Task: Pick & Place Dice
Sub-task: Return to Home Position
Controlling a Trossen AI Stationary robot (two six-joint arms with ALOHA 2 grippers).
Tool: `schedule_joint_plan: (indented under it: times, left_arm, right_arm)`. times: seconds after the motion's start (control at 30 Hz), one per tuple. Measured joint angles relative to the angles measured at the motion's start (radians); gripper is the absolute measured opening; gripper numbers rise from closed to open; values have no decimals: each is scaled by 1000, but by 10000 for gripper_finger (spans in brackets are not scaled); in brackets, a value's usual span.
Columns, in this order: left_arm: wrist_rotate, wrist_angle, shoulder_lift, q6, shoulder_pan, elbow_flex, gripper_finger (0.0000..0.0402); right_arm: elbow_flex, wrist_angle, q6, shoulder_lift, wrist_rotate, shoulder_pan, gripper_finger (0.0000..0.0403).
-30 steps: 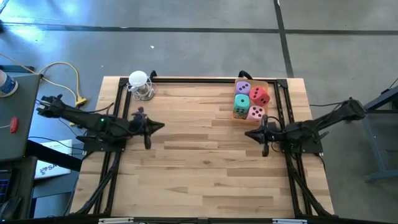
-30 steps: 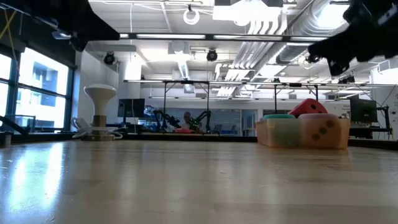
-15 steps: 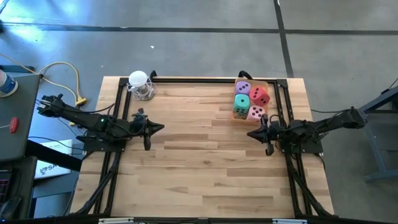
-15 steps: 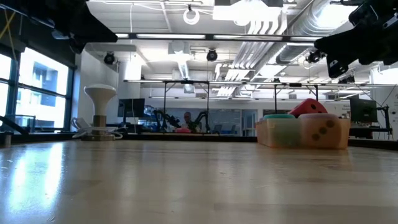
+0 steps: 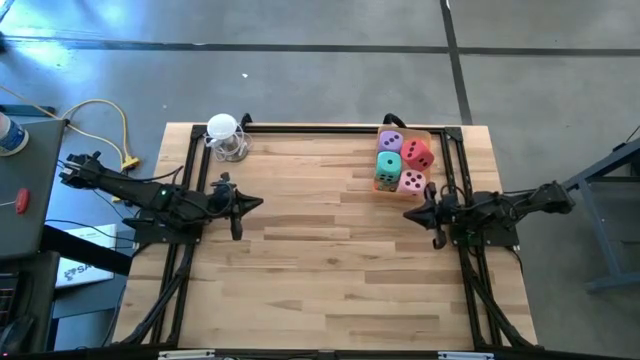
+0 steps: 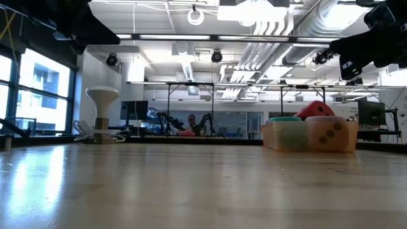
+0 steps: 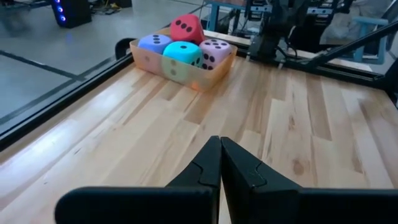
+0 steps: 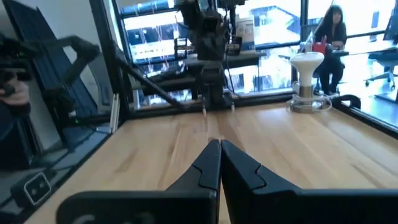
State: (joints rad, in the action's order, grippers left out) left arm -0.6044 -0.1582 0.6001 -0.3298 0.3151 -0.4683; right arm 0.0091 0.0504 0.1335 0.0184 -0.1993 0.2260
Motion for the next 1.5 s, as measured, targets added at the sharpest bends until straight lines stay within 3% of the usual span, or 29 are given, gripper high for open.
schedule_joint_plan:
  times: [0.2,0.4,0.6,0.77,0.9,1.0,1.13,1.27,1.5]
  left_arm:
    - [26,-1,4,4,7,0,0]
    - [194,3,4,134,54,9,0]
    - [198,-5,-13,228,104,14,0]
    - [166,-77,-107,231,131,21,0]
    - [161,-49,-232,194,131,110,0]
    - [170,61,-337,205,131,219,0]
    - [268,247,-442,256,131,356,0]
    - [372,304,-492,299,131,436,0]
    - [392,299,-495,441,121,455,0]
  right_arm:
    - [0,13,5,6,77,0,2]
    - [0,5,13,7,1,0,2]
    - [-1,5,19,7,-1,0,2]
    - [-1,5,22,7,-2,0,2]
    - [-1,6,22,7,-2,0,2]
    - [-1,6,22,7,-2,0,2]
    - [-2,6,23,7,-2,0,2]
    - [-2,6,23,7,-3,0,2]
    - [-3,6,23,7,-3,0,2]
